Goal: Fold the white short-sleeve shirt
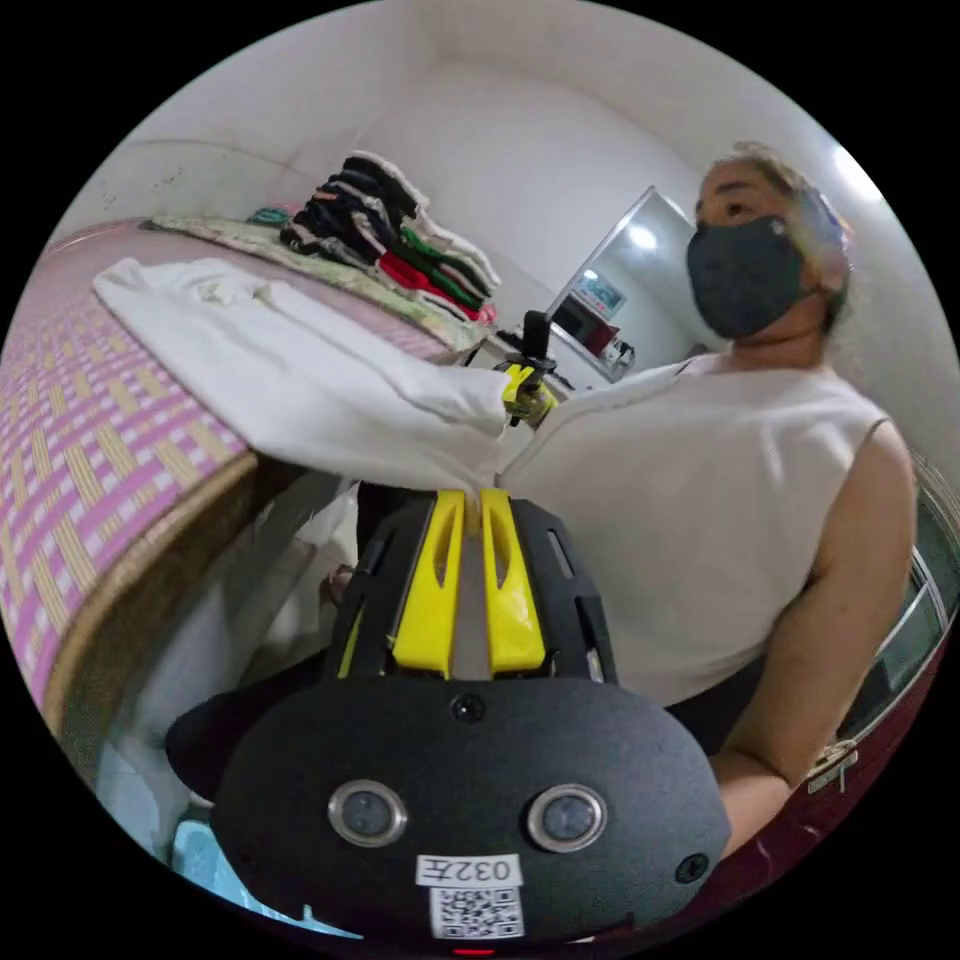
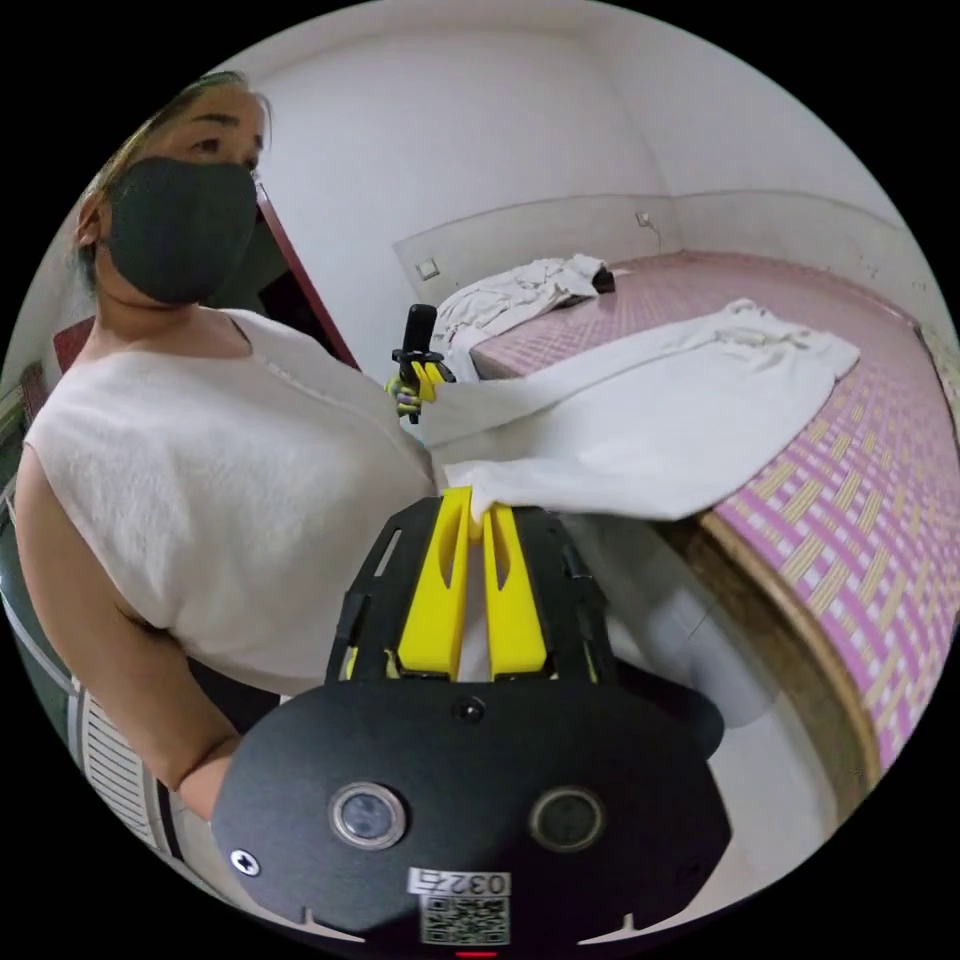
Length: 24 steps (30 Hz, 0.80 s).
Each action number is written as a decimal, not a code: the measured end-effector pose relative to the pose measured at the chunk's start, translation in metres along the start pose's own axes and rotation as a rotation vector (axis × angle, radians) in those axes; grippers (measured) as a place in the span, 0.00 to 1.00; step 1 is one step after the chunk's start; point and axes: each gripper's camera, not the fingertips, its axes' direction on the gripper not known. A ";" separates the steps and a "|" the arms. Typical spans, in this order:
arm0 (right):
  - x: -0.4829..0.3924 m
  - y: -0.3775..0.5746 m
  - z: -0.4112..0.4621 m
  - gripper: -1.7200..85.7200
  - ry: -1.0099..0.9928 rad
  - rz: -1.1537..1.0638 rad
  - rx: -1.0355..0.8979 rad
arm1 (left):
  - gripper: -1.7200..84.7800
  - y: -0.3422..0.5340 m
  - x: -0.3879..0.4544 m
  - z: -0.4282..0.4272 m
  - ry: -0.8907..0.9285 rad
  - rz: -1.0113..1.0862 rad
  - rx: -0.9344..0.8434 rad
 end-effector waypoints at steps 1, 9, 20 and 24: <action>0.003 -0.014 -0.012 0.01 0.026 -0.025 0.027 | 0.01 -0.019 -0.003 -0.019 0.015 0.016 0.030; 0.120 -0.104 -0.061 0.01 0.062 0.126 0.237 | 0.01 -0.144 -0.121 -0.099 -0.100 -0.233 0.168; 0.269 -0.151 -0.002 0.03 -0.044 0.397 0.173 | 0.03 -0.162 -0.299 -0.096 0.088 -0.548 0.278; 0.292 -0.152 0.008 0.10 0.044 0.564 0.122 | 0.09 -0.165 -0.317 -0.085 0.051 -0.590 0.219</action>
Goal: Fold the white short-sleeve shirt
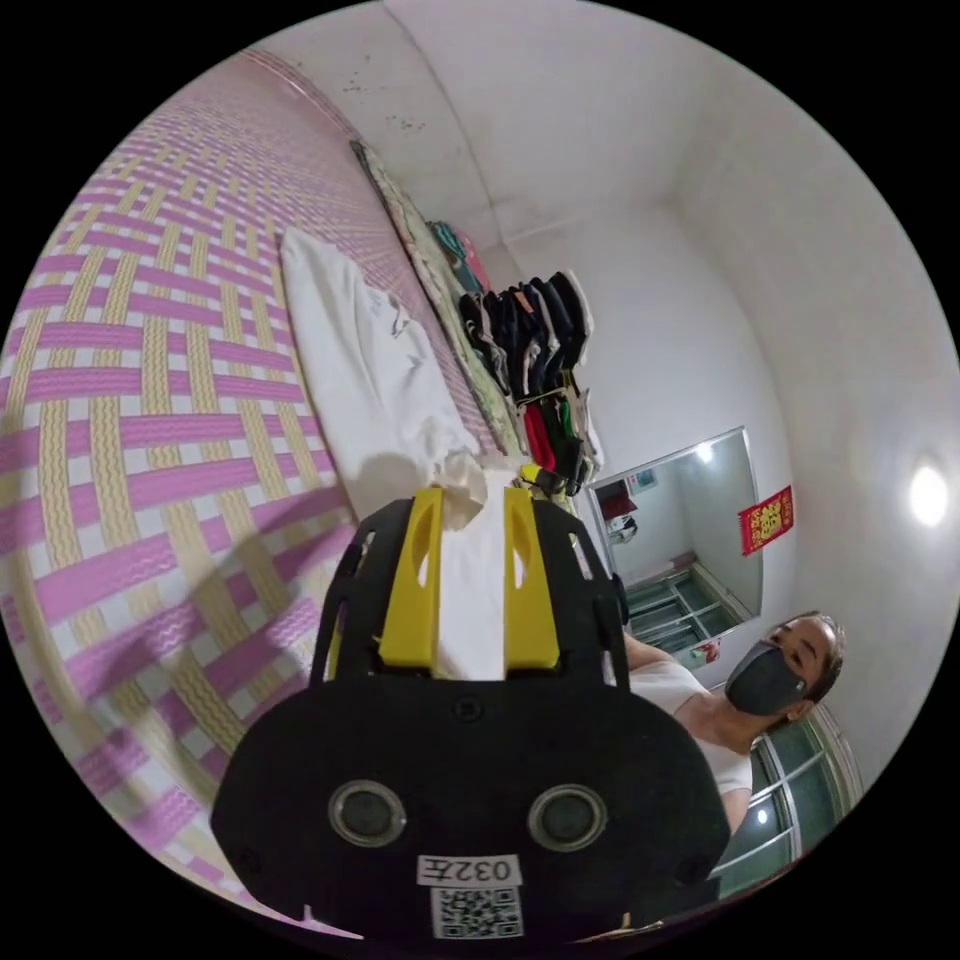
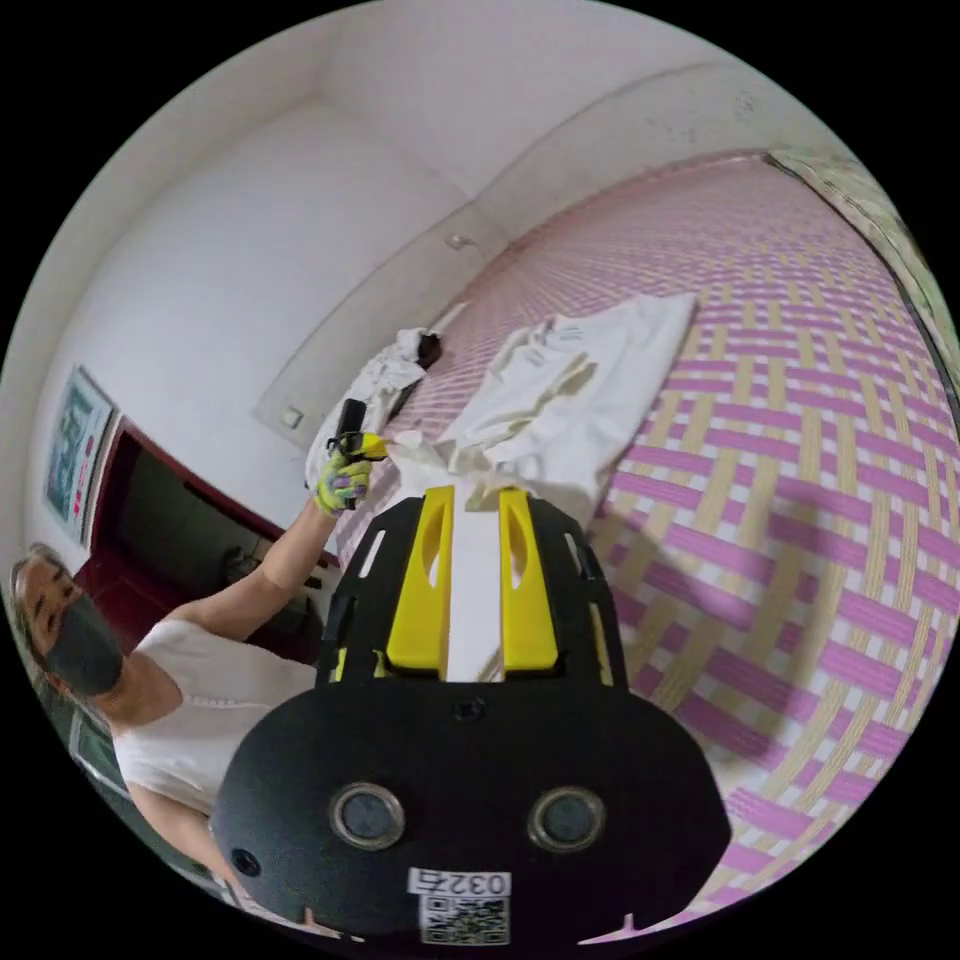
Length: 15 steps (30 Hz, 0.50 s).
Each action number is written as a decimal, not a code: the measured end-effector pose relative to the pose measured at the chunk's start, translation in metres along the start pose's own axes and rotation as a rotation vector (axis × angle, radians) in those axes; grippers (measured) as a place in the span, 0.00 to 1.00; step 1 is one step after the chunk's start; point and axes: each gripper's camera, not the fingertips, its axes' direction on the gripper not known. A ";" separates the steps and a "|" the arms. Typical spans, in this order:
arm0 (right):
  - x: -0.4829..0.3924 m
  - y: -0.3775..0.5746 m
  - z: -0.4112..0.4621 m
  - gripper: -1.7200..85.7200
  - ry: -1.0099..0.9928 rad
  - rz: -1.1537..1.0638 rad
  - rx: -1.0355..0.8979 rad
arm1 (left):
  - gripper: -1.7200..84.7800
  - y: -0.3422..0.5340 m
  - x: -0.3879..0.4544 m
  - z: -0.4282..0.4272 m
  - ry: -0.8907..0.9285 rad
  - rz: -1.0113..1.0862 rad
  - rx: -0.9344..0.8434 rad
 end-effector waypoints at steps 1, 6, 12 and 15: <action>0.000 0.005 -0.002 0.10 -0.008 0.019 0.026 | 0.10 0.002 -0.001 -0.001 0.004 0.000 0.014; -0.033 0.055 -0.016 0.10 0.042 -0.025 0.061 | 0.11 0.052 0.028 -0.020 -0.159 0.004 0.090; -0.087 0.135 0.001 0.11 0.151 -0.133 0.000 | 0.12 0.146 0.092 0.017 -0.363 0.109 -0.024; -0.106 0.155 0.020 0.11 0.257 -0.185 -0.030 | 0.13 0.174 0.117 0.045 -0.489 0.194 -0.056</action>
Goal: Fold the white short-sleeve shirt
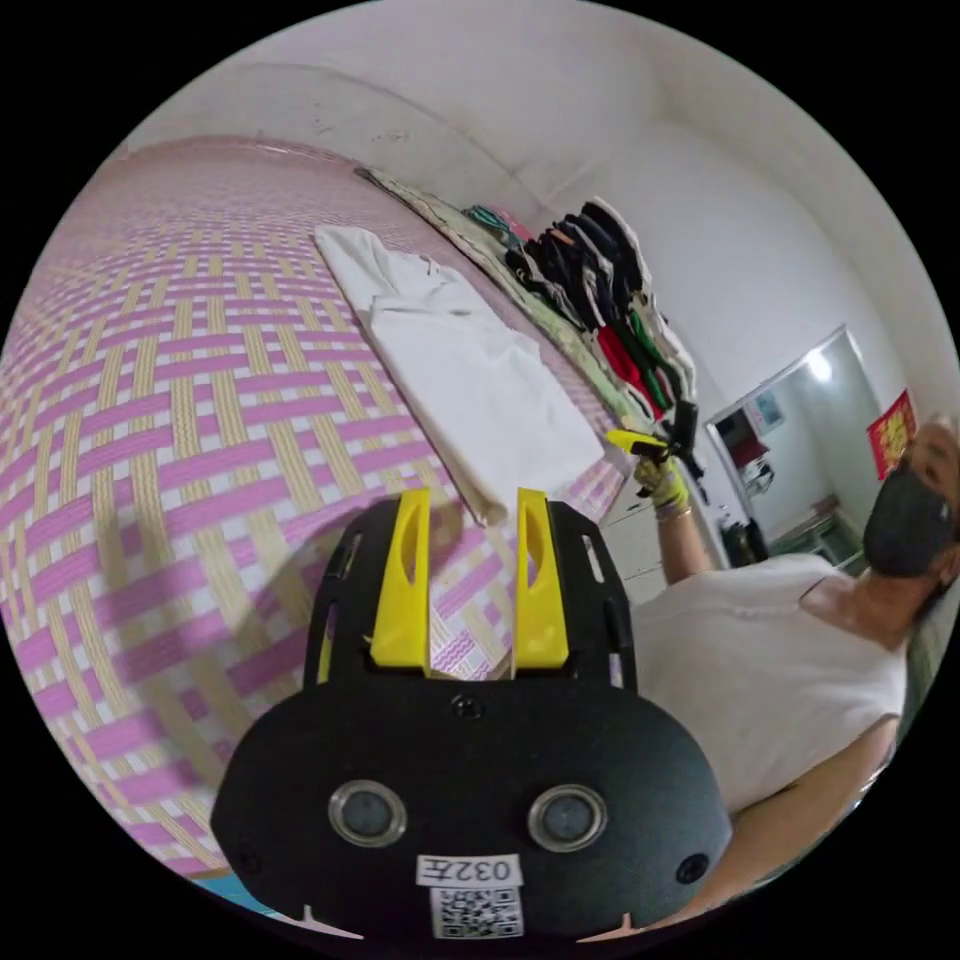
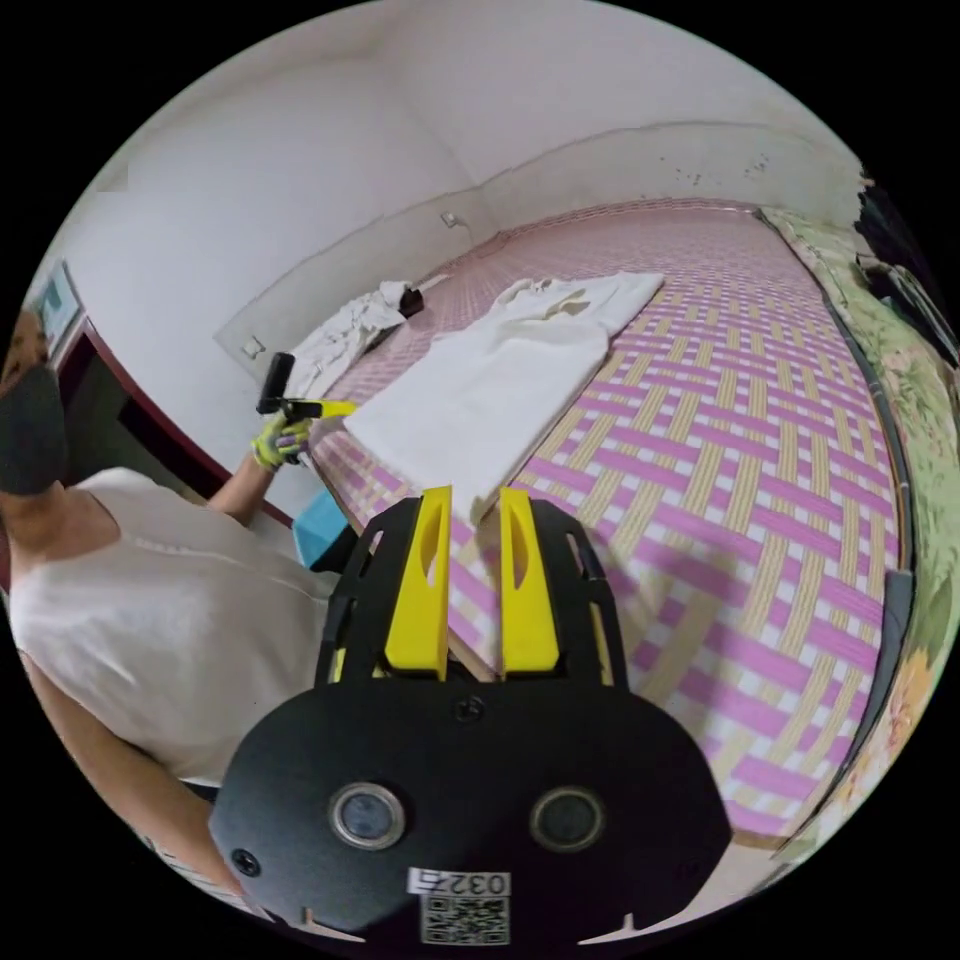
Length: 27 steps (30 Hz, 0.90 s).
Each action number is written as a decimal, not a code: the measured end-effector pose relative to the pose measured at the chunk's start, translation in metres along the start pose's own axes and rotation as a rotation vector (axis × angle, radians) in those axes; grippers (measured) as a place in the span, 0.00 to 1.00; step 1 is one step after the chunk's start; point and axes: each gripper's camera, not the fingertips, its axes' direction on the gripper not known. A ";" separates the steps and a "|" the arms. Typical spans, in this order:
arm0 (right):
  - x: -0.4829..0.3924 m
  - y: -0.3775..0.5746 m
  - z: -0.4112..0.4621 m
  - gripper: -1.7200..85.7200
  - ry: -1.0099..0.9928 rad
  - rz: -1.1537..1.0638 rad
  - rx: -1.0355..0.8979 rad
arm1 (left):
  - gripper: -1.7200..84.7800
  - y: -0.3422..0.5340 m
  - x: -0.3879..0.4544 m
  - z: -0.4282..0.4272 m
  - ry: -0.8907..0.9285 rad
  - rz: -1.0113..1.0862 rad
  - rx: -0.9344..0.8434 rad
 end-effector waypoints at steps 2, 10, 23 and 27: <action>-0.015 0.005 0.011 0.11 0.014 -0.034 -0.007 | 0.14 0.008 0.024 0.009 -0.078 0.068 -0.007; -0.052 0.002 0.045 0.11 0.116 -0.112 -0.074 | 0.13 0.020 0.074 0.035 -0.177 0.214 -0.072; -0.099 0.013 0.051 0.03 0.228 -0.231 -0.027 | 0.01 0.054 0.106 0.038 -0.269 0.292 -0.043; -0.109 0.021 0.039 0.02 0.196 -0.255 -0.007 | 0.00 0.072 0.116 0.026 -0.257 0.347 -0.025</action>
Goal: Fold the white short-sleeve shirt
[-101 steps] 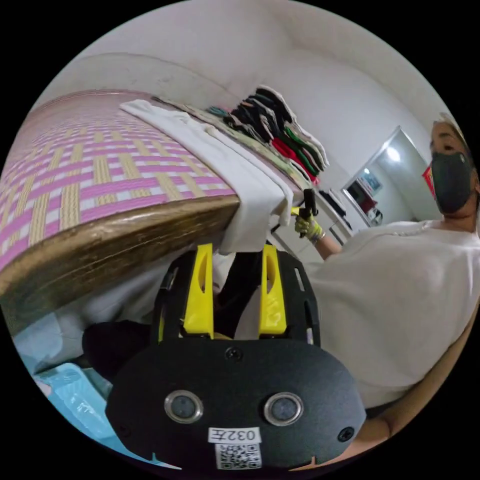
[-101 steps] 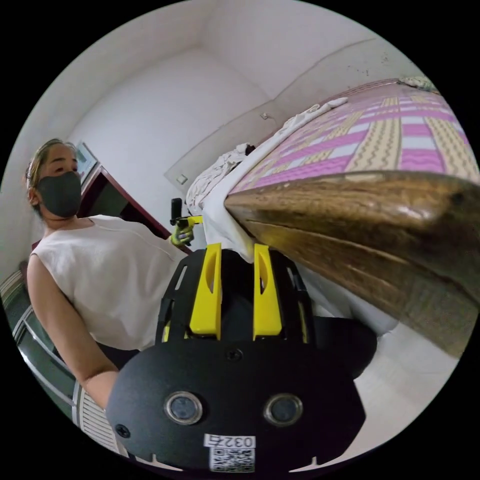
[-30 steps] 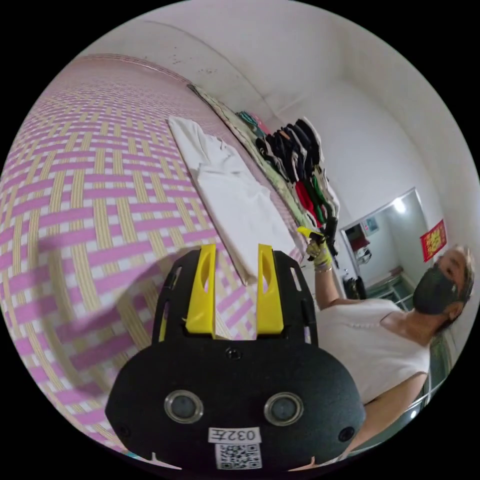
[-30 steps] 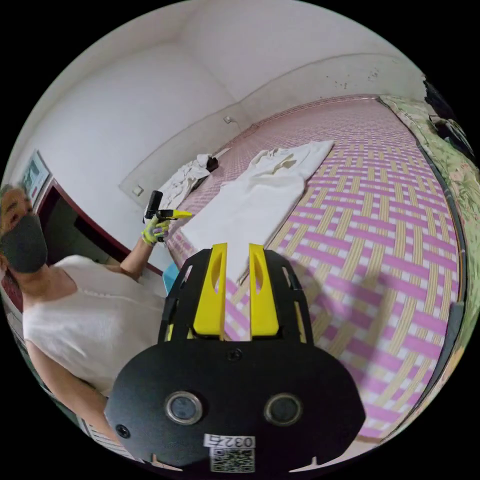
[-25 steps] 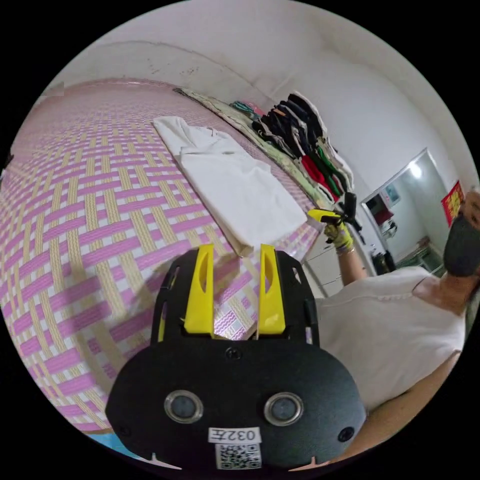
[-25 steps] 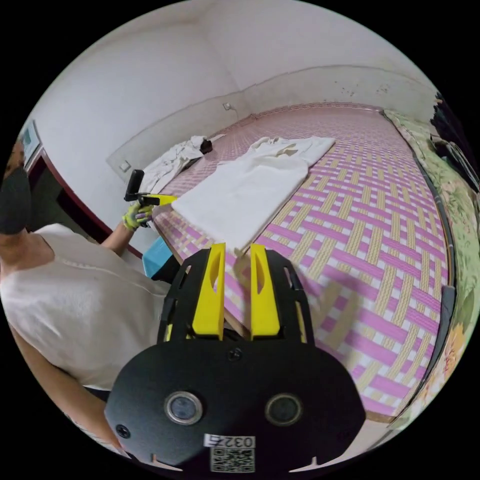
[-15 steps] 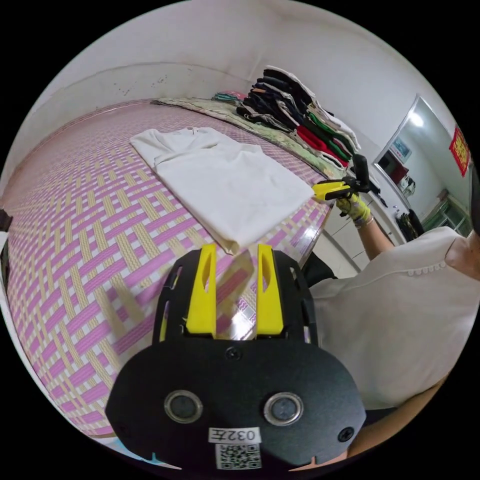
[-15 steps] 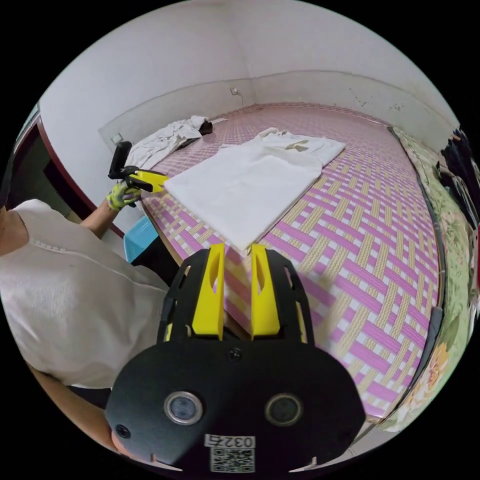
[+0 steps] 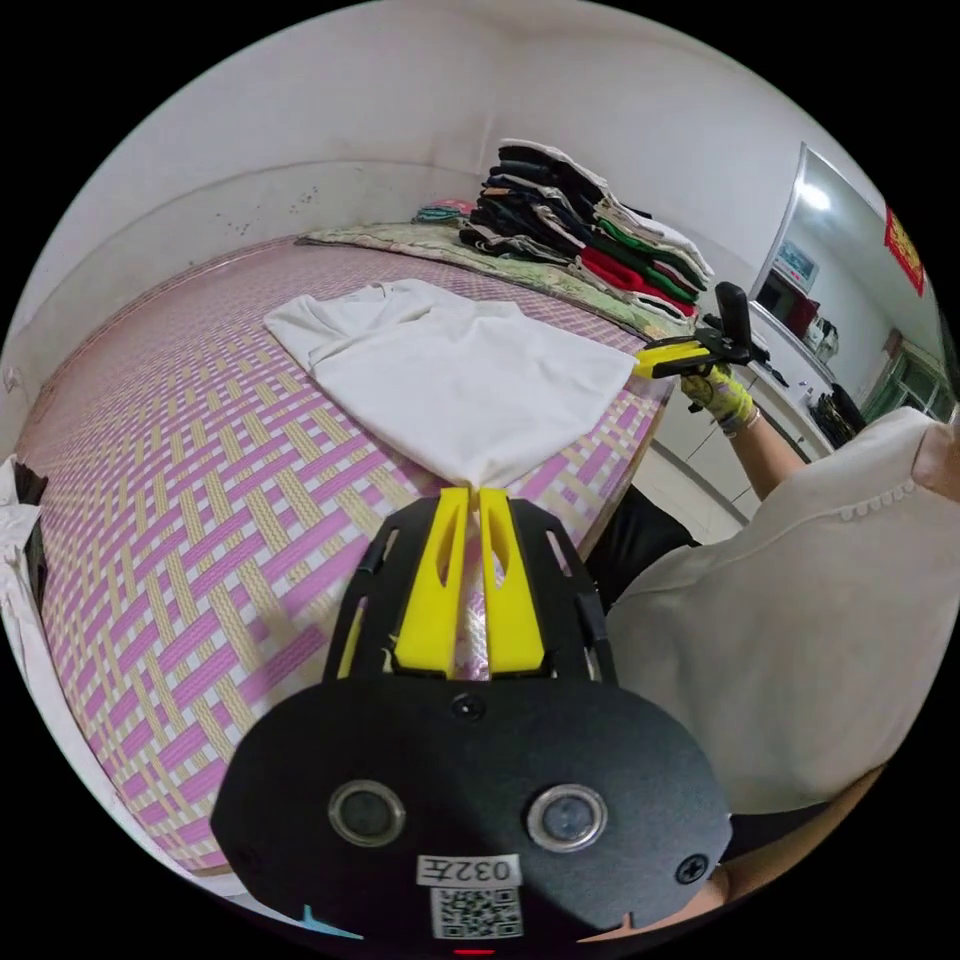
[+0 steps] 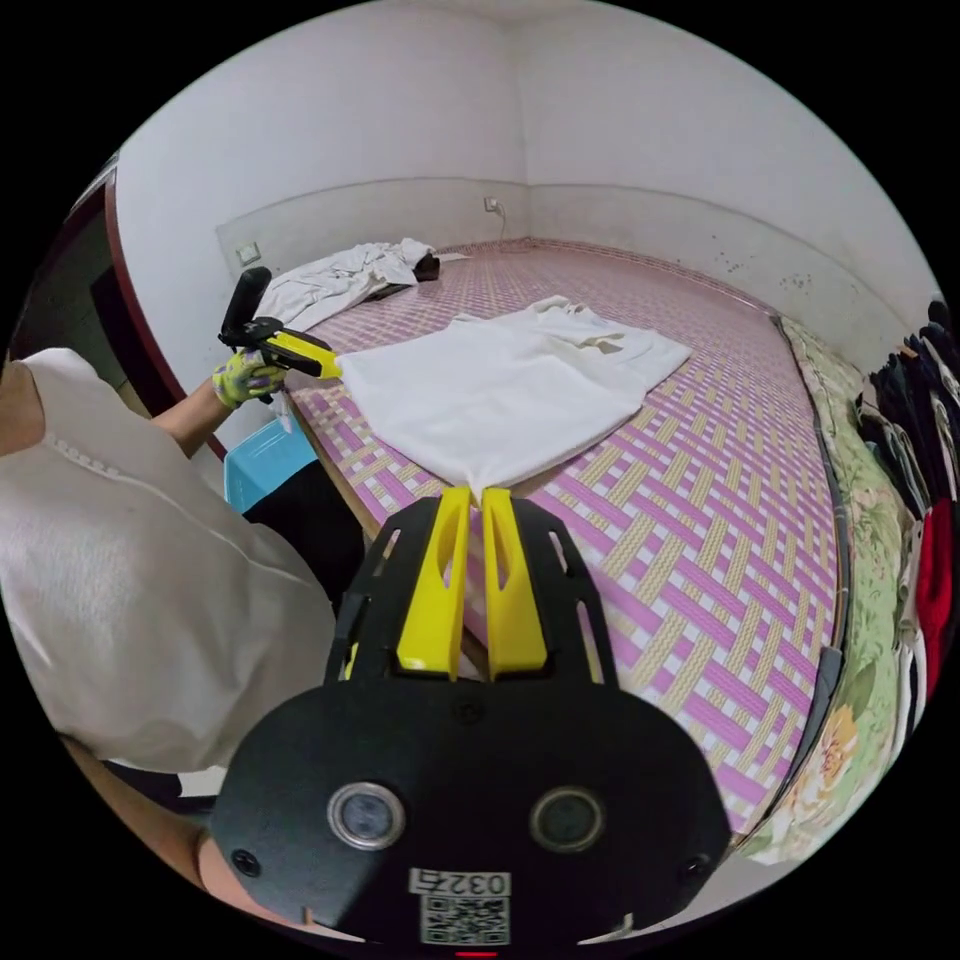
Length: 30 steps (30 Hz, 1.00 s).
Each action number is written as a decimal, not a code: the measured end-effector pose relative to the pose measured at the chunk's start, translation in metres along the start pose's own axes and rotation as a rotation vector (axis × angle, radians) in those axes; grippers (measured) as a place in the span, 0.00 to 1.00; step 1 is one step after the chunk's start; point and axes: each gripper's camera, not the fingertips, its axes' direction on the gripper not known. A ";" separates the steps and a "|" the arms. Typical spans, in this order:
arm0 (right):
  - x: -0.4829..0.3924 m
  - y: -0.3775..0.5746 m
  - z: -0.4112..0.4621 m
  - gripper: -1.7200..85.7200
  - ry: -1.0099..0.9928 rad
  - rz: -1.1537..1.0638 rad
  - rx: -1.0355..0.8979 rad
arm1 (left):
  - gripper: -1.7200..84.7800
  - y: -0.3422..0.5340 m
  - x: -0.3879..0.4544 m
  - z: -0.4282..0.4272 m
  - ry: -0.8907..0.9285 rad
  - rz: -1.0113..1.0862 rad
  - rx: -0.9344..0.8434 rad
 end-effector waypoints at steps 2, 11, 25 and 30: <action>-0.010 0.006 -0.019 0.02 -0.056 -0.029 0.038 | 0.00 0.014 0.008 -0.019 0.039 0.042 0.016; -0.043 0.013 -0.119 0.01 -0.194 -0.218 0.206 | 0.00 0.051 0.034 -0.142 0.306 0.192 0.279; 0.186 -0.142 -0.018 0.02 -0.359 0.228 0.111 | 0.01 -0.088 -0.202 -0.081 0.254 -0.300 0.114; 0.228 -0.135 0.018 0.02 -0.408 0.368 0.068 | 0.01 -0.091 -0.252 -0.037 0.414 -0.439 0.115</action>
